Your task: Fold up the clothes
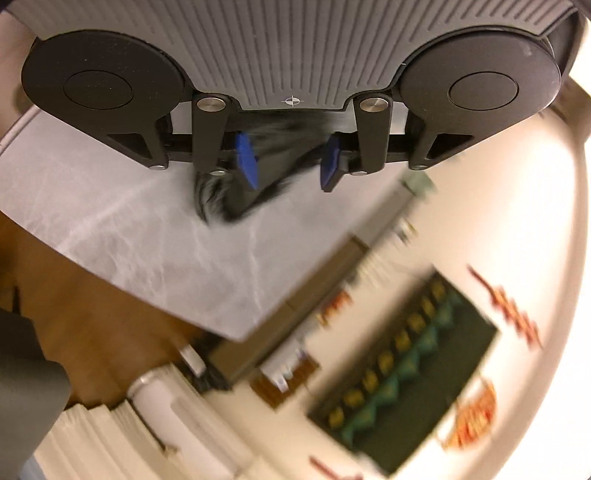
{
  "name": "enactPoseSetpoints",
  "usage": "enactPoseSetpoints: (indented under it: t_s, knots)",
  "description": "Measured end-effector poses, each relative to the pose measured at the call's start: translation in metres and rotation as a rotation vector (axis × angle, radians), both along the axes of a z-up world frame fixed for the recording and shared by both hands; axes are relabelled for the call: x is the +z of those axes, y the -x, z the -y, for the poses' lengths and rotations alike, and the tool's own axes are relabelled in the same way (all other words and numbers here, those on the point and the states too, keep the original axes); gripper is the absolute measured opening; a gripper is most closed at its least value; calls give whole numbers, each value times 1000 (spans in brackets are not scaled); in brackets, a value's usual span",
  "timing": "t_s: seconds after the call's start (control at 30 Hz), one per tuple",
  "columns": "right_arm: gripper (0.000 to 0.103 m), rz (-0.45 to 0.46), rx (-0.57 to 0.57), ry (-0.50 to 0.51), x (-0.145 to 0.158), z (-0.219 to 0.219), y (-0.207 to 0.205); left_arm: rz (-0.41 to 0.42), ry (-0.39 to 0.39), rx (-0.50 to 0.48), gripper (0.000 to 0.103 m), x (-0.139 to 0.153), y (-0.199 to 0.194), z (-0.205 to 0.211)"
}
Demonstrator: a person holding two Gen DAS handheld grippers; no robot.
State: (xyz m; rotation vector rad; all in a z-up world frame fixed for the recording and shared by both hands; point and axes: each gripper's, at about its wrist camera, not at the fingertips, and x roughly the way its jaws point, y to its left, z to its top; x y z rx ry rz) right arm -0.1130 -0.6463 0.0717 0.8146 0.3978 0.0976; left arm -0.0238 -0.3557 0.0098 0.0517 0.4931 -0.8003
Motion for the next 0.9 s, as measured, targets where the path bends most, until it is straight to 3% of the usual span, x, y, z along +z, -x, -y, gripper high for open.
enactPoseSetpoints:
  t_s: [0.07,0.13,0.3,0.43,0.5,0.57,0.63,0.7,0.73,0.77,0.83,0.9]
  knots:
    - [43,-20,38,42,1,-13,-4,-156,94,84,13,-2,-15,-57]
    - [43,-40,77,84,1,-26,-8,-300,105,118,16,-22,-29,-92]
    - [43,-120,261,330,4,-104,-33,-416,226,116,38,-49,-32,-137]
    - [43,-199,265,405,-2,-136,-53,-298,159,94,40,-36,-26,-130]
    - [48,-195,221,336,-1,-127,-59,-255,135,77,43,-28,-27,-112]
    - [56,-184,162,262,2,-113,-64,-219,117,63,56,-24,-30,-95]
    - [55,-197,133,202,0,-101,-74,-201,84,55,62,-26,-39,-71]
    - [51,-169,159,212,6,-103,-86,-181,75,72,57,-23,-43,-58]
    - [43,-138,190,228,12,-107,-92,-169,82,87,32,-20,-45,-57]
    - [40,-108,220,245,18,-111,-98,-158,117,108,19,-17,-45,-63]
    - [40,-45,282,276,29,-120,-111,-134,195,138,20,-13,-37,-78]
    - [39,18,388,274,36,-132,-119,-138,195,185,24,-18,-32,-91]
